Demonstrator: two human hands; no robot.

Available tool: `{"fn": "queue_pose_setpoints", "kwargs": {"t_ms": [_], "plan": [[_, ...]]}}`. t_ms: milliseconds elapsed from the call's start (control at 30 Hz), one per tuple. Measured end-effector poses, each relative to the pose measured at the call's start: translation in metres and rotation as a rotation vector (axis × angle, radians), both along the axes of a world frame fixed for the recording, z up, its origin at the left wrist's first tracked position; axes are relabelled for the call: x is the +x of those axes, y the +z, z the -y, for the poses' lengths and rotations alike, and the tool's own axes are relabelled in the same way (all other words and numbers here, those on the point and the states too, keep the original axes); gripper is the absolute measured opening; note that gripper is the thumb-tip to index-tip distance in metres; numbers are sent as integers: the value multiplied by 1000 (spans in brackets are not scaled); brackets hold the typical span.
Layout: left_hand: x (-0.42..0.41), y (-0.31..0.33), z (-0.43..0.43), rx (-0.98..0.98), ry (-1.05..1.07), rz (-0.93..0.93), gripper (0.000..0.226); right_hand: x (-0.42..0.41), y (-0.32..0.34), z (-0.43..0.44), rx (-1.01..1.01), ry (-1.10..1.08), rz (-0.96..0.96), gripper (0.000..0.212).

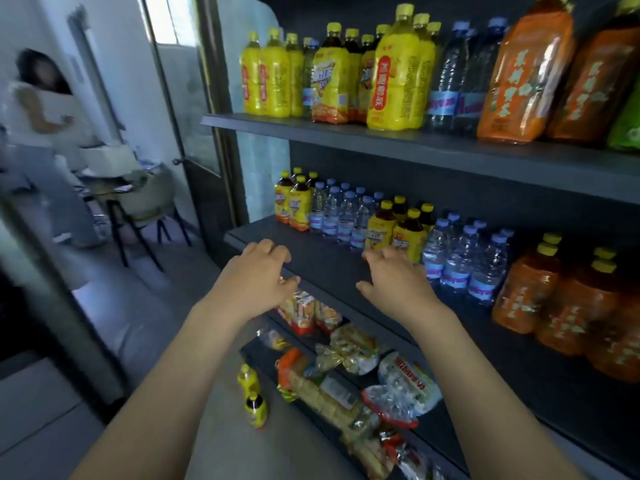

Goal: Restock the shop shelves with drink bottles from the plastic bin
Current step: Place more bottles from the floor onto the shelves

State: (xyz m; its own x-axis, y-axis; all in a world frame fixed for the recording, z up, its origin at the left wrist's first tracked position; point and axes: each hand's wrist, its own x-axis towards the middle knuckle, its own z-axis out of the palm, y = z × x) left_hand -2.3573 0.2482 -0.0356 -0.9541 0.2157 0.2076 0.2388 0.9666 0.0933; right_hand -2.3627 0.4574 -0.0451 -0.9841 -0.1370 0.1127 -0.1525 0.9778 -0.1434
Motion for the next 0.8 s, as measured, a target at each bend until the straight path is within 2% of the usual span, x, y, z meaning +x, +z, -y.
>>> {"fn": "queue_pose_setpoints", "kwargs": {"t_ms": [433,633,800], "plan": [[-9,-44,170,78,237,45,49,-53,-36,174,8,146,80,49],[-37,-73,252,56,267,86,48,-90,-63,251,22,148,95,54],[-64,-101,281,44,280,166,50,-115,-94,287,24,145,108,52]]}}
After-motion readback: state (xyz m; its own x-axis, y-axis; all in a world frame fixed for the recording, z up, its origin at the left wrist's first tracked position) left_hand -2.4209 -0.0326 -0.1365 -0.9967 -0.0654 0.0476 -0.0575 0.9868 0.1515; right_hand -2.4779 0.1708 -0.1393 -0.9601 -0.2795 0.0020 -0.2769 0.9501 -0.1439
